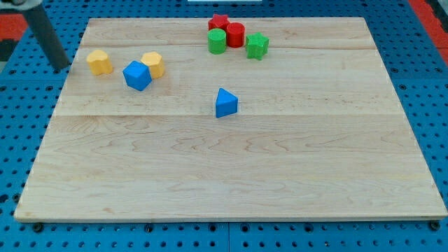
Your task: Push the hexagon vertically to the red circle
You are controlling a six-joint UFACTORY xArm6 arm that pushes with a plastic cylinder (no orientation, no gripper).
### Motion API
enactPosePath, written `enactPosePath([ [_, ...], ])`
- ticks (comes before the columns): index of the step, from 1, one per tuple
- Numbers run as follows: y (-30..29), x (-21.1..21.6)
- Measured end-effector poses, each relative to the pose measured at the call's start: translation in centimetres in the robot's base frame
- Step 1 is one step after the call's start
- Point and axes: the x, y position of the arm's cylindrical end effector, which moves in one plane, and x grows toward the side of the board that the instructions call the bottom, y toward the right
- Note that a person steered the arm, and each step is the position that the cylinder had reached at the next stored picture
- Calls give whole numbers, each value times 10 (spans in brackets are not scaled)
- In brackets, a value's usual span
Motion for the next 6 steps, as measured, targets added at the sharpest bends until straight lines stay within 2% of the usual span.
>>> enactPosePath([
  [1, 74, 5],
  [3, 273, 30],
  [4, 303, 27],
  [5, 383, -8],
  [6, 458, -12],
])
